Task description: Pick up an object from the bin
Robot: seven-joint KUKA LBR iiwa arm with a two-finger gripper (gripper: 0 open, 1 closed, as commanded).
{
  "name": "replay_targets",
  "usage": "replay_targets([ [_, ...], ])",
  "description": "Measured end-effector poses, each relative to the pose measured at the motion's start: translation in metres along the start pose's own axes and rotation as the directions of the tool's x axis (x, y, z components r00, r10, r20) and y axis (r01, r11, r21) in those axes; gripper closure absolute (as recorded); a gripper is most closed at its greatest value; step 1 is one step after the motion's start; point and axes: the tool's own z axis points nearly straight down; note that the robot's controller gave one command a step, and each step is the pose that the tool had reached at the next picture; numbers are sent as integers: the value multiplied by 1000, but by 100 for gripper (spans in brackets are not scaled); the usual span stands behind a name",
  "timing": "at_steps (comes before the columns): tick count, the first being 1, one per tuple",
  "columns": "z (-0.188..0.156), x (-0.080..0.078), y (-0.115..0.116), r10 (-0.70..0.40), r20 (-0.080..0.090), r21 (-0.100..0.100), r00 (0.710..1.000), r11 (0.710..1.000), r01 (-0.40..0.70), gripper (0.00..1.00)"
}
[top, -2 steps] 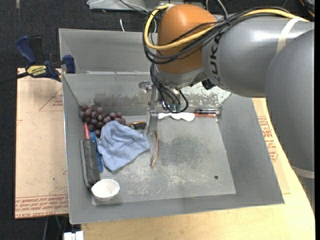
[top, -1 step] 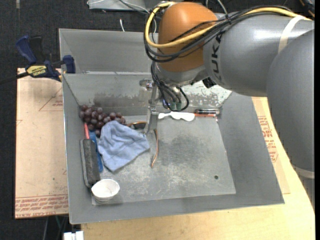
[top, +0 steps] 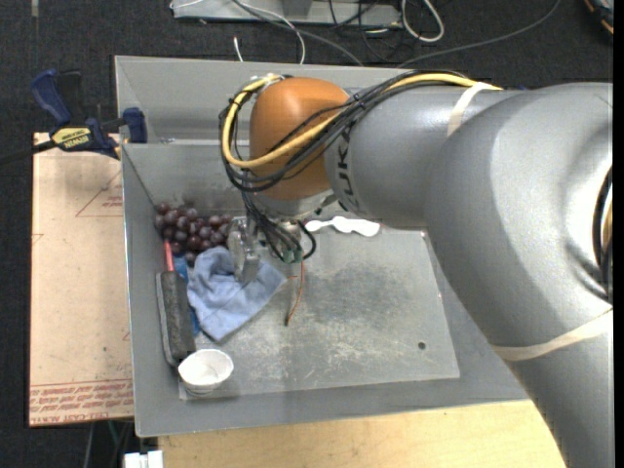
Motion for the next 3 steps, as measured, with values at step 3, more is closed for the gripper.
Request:
replay_targets([
  [3,-49,27,-8,-63,-5,0,998,998,63,100],
])
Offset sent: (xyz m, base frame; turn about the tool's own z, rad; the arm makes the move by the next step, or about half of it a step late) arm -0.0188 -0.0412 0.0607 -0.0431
